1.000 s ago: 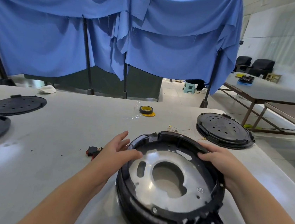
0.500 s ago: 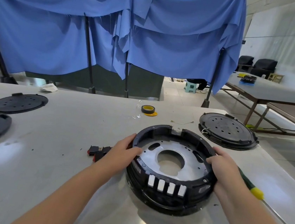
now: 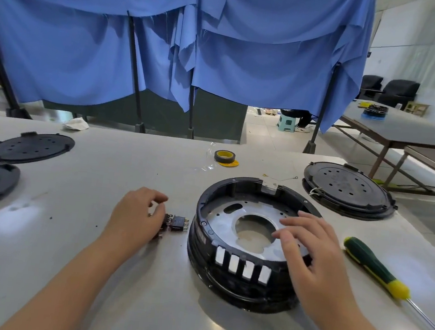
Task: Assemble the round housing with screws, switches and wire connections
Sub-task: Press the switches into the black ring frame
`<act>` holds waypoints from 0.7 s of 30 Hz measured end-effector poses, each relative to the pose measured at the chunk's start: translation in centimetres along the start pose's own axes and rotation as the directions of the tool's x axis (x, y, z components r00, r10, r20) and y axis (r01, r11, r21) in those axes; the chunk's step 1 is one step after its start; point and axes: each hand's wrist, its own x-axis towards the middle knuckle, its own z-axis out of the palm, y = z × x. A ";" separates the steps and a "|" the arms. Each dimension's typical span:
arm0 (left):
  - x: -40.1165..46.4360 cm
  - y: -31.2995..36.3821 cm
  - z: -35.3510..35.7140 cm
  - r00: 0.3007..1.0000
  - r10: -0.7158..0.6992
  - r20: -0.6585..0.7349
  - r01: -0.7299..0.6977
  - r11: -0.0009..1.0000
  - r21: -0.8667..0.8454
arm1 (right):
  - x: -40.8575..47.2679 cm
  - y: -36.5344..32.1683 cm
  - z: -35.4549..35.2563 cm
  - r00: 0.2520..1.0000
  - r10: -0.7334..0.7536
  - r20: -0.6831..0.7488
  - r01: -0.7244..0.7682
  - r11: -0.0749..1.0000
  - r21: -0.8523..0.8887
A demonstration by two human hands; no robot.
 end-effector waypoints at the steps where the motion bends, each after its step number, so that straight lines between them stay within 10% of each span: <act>1: 0.0 -0.7 -0.1 0.999 -0.016 0.036 0.012 0.995 0.100 | 0.0 0.0 0.0 1.000 -0.012 0.007 0.012 1.000 -0.010; 11: -1.1 -1.5 1.8 0.970 0.103 0.221 -0.162 0.948 0.273 | -0.1 0.3 0.3 0.999 -0.039 -0.027 0.038 0.999 -0.032; 21: -1.1 -0.3 1.6 0.975 0.224 0.010 -0.224 0.971 0.084 | -0.1 0.1 0.0 1.000 -0.028 0.000 0.028 0.999 -0.036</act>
